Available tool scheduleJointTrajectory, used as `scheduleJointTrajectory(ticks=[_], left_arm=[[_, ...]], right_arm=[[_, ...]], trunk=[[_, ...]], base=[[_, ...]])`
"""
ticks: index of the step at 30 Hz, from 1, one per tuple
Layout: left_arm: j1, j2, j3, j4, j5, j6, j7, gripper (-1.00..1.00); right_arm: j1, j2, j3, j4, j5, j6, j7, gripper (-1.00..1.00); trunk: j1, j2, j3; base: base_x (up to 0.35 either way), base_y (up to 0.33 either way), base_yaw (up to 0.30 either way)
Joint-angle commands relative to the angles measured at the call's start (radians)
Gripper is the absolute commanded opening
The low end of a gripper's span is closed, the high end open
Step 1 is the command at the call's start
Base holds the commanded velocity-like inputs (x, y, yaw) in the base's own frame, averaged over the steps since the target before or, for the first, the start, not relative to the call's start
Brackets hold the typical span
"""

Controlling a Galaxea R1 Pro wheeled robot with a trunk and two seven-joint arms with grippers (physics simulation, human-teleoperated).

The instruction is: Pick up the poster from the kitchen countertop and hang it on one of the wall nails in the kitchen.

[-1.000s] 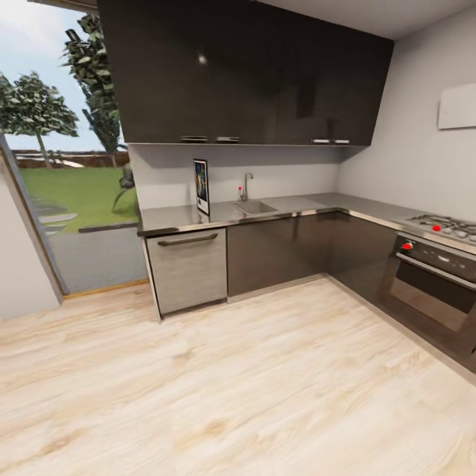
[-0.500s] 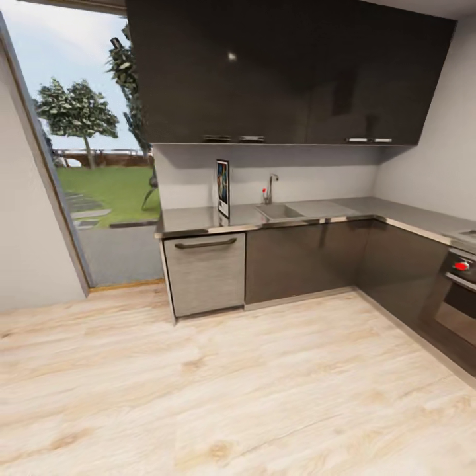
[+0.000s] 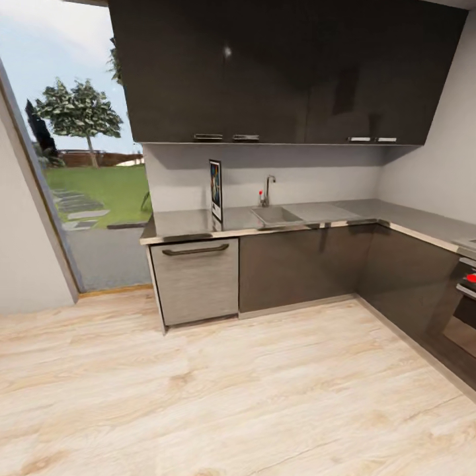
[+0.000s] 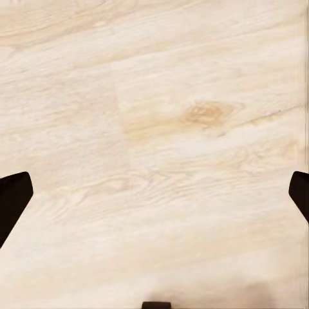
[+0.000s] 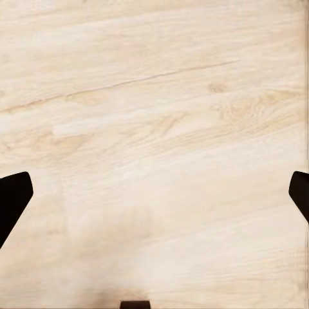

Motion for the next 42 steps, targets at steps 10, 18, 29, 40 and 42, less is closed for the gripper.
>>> scheduleJointTrajectory(ticks=[10,18,29,40,42], left_arm=[[0.000,0.001,0.001,-0.001,0.000,-0.001,0.000,1.00],[0.000,0.001,0.001,-0.001,0.000,-0.001,0.000,1.00],[0.000,0.001,0.001,-0.001,0.000,-0.001,0.000,1.00],[0.000,0.001,0.001,-0.001,0.000,-0.001,0.000,1.00],[0.000,0.001,0.001,-0.001,0.000,0.000,0.000,1.00]], right_arm=[[-0.001,0.000,0.000,0.001,0.001,-0.004,-0.002,1.00],[-0.001,0.000,0.000,0.001,0.001,-0.004,-0.002,1.00],[-0.001,0.000,0.000,0.001,0.001,-0.004,-0.002,1.00],[-0.001,0.000,0.000,0.001,0.001,-0.004,-0.002,1.00],[-0.001,0.000,0.000,0.001,0.001,-0.004,-0.002,1.00]], trunk=[[0.001,0.000,-0.001],[0.001,0.000,-0.001],[0.001,0.000,-0.001],[0.001,0.000,-0.001],[0.001,0.000,-0.001]], base=[[0.277,-0.222,0.000],[0.277,-0.222,0.085],[0.277,-0.222,0.262],[0.277,-0.222,0.216],[0.277,-0.222,0.025]])
